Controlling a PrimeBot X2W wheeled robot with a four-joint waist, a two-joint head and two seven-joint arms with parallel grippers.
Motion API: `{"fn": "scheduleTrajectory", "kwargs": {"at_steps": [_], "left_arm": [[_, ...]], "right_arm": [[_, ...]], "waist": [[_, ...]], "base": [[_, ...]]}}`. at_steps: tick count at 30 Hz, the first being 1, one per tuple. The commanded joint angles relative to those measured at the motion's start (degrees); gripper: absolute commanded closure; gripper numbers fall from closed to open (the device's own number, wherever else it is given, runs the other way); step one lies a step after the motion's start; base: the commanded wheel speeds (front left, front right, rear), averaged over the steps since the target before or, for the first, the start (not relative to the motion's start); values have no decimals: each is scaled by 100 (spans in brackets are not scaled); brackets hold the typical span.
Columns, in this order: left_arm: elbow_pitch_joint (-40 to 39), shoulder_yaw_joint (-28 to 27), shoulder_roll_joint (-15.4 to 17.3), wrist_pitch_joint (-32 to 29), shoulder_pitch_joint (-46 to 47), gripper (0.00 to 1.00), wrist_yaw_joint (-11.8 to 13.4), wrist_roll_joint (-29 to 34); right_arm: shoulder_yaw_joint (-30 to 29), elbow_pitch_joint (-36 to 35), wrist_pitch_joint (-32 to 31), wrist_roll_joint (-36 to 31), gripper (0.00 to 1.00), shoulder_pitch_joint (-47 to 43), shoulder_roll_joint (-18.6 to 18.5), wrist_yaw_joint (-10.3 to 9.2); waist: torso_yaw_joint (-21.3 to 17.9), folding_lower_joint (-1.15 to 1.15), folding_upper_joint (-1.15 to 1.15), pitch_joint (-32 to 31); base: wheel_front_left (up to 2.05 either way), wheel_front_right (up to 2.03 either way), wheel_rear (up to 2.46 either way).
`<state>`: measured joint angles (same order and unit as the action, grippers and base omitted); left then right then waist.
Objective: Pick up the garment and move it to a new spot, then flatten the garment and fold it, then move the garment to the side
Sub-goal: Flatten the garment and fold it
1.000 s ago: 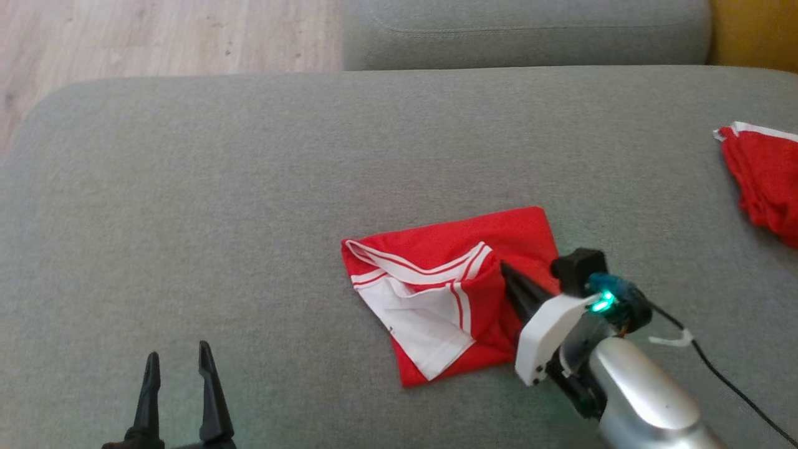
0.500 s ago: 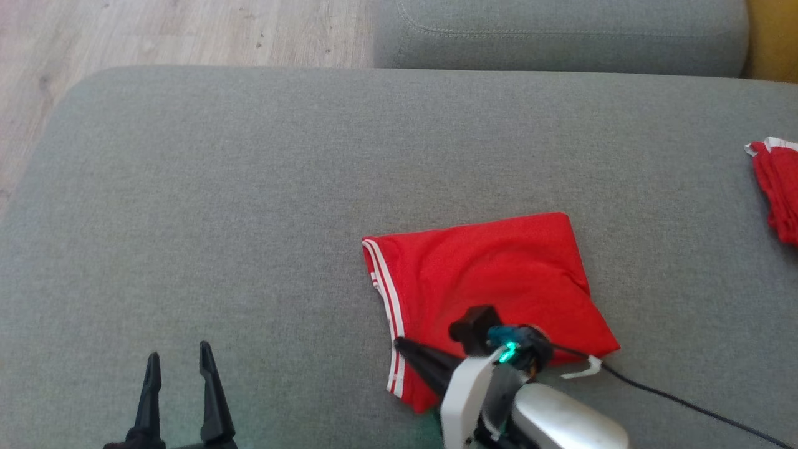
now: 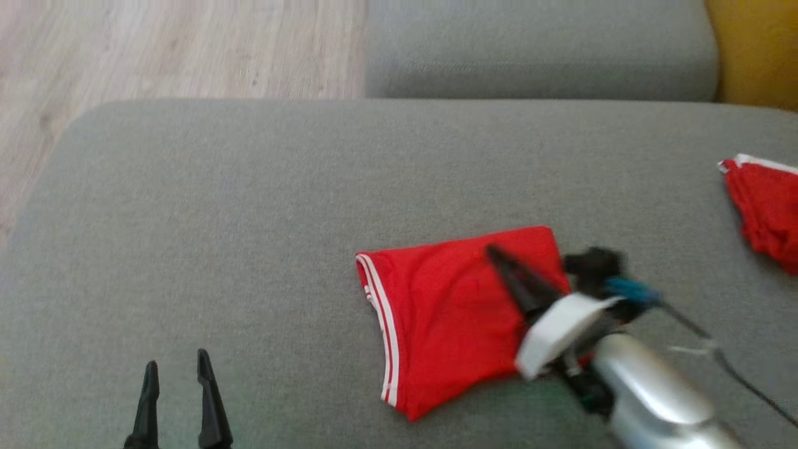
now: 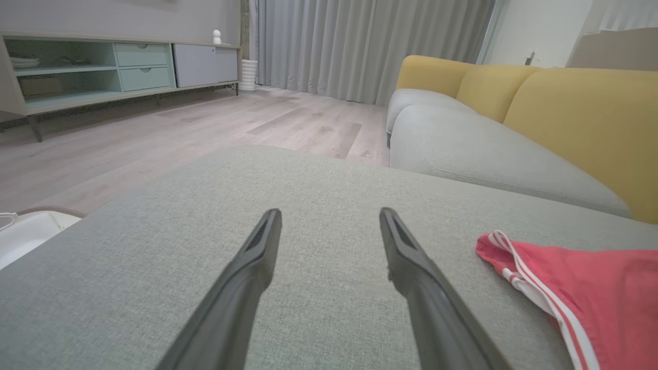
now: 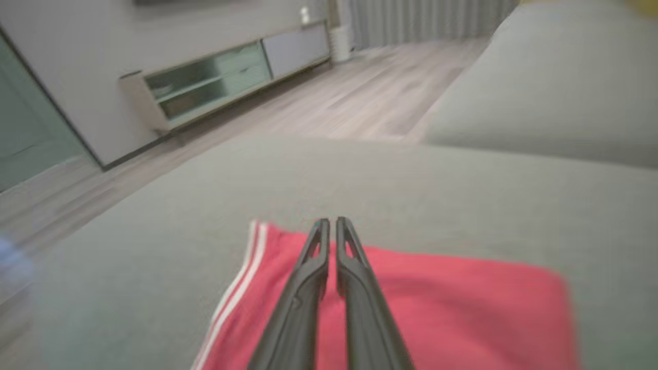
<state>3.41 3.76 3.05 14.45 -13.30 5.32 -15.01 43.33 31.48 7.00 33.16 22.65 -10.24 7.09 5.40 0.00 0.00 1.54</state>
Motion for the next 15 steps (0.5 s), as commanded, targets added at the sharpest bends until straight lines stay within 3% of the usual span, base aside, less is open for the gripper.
{"fn": "scheduleTrajectory", "kwargs": {"at_steps": [1, 2, 3, 9, 11, 15], "left_arm": [[-134, -193, -17, 55, 81, 0, -25, 65], [-126, -213, -17, 55, 47, 0, -43, 83], [-124, -232, -17, 55, 24, 0, -63, 98], [-4, -336, -17, 55, 10, 0, -307, 258], [87, -421, -17, 55, -6, 0, -414, 334], [243, -459, -17, 55, -65, 0, -616, 469]], "right_arm": [[-290, -245, 190, -105, 51, -88, -118, 40], [-520, -296, 248, -172, 7, -204, -208, 40], [-759, -346, 301, -261, 0, -312, -307, 40], [-2332, -557, 618, -1110, 0, -1025, -697, 40], [-3061, -668, 720, -1532, 0, -1453, -640, 40], [-3746, -857, 784, -2029, 0, -2009, -410, 40]], "waist": [[-100, 0, 0, -171], [-136, 0, 0, -220], [-175, 0, 0, -249], [-326, 0, 0, -387], [-386, 0, 0, -444], [-444, 0, 0, -513]], "base": [[0, 0, 0], [0, 0, 0], [0, 0, 0], [0, 0, 0], [0, 0, 0], [0, 0, 0]]}}
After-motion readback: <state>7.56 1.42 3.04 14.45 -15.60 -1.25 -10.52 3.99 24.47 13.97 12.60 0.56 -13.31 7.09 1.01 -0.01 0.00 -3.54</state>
